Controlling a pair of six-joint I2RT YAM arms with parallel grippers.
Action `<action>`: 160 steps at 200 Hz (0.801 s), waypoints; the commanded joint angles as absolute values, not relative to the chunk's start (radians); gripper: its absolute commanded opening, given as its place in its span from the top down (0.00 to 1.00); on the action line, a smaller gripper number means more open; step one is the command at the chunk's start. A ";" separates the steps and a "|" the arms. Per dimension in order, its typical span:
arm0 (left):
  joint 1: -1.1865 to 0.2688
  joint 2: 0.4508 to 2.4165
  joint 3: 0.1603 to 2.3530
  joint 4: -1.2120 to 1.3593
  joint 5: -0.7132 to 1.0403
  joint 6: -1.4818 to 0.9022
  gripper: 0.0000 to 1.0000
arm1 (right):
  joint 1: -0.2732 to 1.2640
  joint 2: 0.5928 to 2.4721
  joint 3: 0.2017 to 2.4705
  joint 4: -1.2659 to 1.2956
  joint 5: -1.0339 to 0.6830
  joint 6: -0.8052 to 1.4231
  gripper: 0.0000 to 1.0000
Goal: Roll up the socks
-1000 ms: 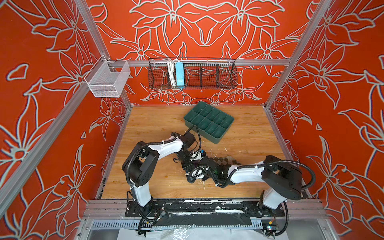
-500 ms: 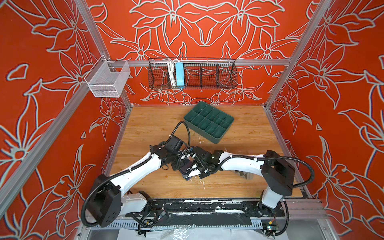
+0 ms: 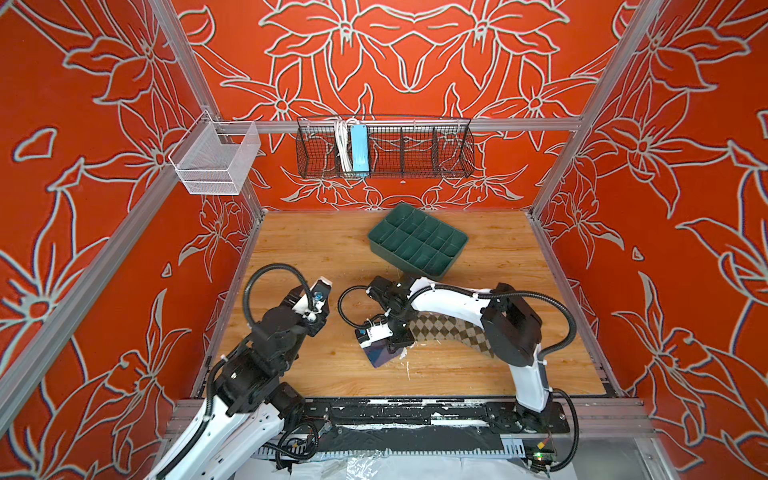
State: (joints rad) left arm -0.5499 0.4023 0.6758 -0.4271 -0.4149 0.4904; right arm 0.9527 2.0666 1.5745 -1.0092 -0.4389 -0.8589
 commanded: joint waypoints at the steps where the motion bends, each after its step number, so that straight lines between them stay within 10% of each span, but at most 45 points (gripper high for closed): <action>1: -0.552 0.340 0.657 -0.429 -0.400 0.531 0.43 | 0.948 2.147 1.626 -1.140 -0.470 -0.876 0.91; 73: -0.575 0.570 0.795 -0.678 0.179 0.744 0.38 | 0.938 2.279 1.762 -1.135 -0.439 -0.845 0.90; 160: -1.135 1.118 0.744 -0.494 -0.327 0.488 0.41 | 0.885 2.309 1.772 -1.069 -0.459 -0.760 0.80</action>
